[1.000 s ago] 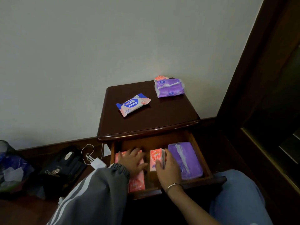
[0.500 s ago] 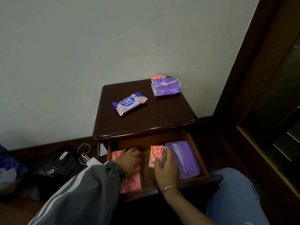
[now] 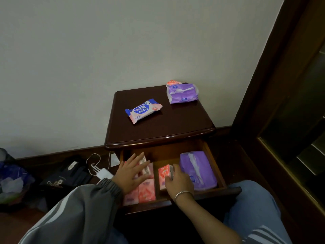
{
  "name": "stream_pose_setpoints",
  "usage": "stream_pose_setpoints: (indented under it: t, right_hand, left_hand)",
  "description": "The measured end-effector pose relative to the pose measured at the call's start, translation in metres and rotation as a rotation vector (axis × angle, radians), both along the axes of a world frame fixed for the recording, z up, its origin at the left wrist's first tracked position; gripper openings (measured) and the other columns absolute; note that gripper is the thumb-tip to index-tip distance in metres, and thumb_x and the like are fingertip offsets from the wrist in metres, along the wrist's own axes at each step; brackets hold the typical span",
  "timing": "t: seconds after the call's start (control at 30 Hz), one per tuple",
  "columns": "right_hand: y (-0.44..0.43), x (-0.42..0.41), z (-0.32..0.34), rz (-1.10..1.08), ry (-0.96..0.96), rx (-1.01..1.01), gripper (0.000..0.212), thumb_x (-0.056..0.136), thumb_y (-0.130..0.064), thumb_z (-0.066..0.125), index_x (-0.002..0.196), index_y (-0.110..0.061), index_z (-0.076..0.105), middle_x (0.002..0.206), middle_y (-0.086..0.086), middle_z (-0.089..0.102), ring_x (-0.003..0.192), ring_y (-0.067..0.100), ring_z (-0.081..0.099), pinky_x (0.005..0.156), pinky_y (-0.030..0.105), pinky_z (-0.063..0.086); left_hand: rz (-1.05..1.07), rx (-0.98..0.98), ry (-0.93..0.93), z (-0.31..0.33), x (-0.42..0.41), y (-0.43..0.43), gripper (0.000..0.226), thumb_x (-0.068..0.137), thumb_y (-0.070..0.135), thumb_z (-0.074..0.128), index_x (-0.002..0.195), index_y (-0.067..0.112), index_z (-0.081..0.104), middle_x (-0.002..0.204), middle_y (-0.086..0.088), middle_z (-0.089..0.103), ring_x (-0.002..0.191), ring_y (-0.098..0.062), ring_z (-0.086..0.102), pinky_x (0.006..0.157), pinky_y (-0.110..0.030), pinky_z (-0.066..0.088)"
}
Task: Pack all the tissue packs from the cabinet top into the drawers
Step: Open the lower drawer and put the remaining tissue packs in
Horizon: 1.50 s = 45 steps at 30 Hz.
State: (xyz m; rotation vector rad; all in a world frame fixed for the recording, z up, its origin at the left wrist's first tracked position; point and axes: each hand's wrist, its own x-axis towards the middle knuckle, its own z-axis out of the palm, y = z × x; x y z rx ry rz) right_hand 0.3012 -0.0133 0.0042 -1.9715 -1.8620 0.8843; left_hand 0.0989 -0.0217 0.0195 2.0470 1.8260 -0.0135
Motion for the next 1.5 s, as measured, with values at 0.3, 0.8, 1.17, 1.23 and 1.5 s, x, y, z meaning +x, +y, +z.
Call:
stream_pose_setpoints:
  t: [0.3,0.8,1.17,1.23,1.5]
  right_hand:
    - [0.002,-0.006,0.002,0.125,-0.08,-0.135,0.033,0.086,-0.024,0.052,0.119,-0.019,0.05,0.12,0.01,0.062,0.109,0.033,0.06,0.087,0.037,0.049]
    - [-0.001,-0.007,0.003,0.051,-0.082,0.039,0.033,0.087,-0.029,0.058,0.116,-0.02,0.046,0.112,0.007,0.065,0.102,0.028,0.063,0.082,0.034,0.052]
    - [0.0,-0.008,0.001,0.037,-0.059,0.047,0.034,0.088,-0.031,0.058,0.118,-0.021,0.045,0.114,0.005,0.064,0.103,0.024,0.062,0.085,0.035,0.053]
    - [0.0,-0.008,0.001,0.033,-0.051,0.052,0.034,0.088,-0.032,0.058,0.118,-0.021,0.046,0.114,0.004,0.064,0.103,0.024,0.062,0.084,0.034,0.052]
    - [-0.001,-0.008,-0.002,0.024,-0.064,0.083,0.034,0.089,-0.032,0.057,0.119,-0.022,0.045,0.114,0.004,0.063,0.102,0.023,0.062,0.083,0.034,0.054]
  left_hand:
    - [0.155,0.062,-0.034,0.0,-0.002,-0.021,0.066,0.092,0.052,0.045,0.149,0.029,0.02,0.159,0.003,0.011,0.146,-0.02,0.011,0.118,-0.046,0.018]
    - [0.13,0.062,-0.178,-0.002,0.004,0.013,0.053,0.087,0.043,0.059,0.136,0.035,0.042,0.154,0.004,0.023,0.129,-0.02,0.042,0.102,-0.033,0.042]
    - [-0.054,-0.04,0.358,-0.004,-0.003,0.008,0.057,0.099,0.048,0.019,0.151,0.033,0.001,0.16,0.004,-0.009,0.147,-0.017,0.002,0.116,-0.05,-0.003]
    - [-0.075,-0.014,0.317,-0.004,0.001,0.008,0.056,0.1,0.046,0.022,0.151,0.033,0.005,0.16,0.005,-0.006,0.146,-0.015,0.012,0.116,-0.048,0.0]
    - [0.029,-0.009,0.048,-0.009,-0.001,0.011,0.052,0.099,0.042,0.035,0.149,0.031,0.024,0.158,0.0,0.013,0.139,-0.022,0.029,0.112,-0.034,0.027]
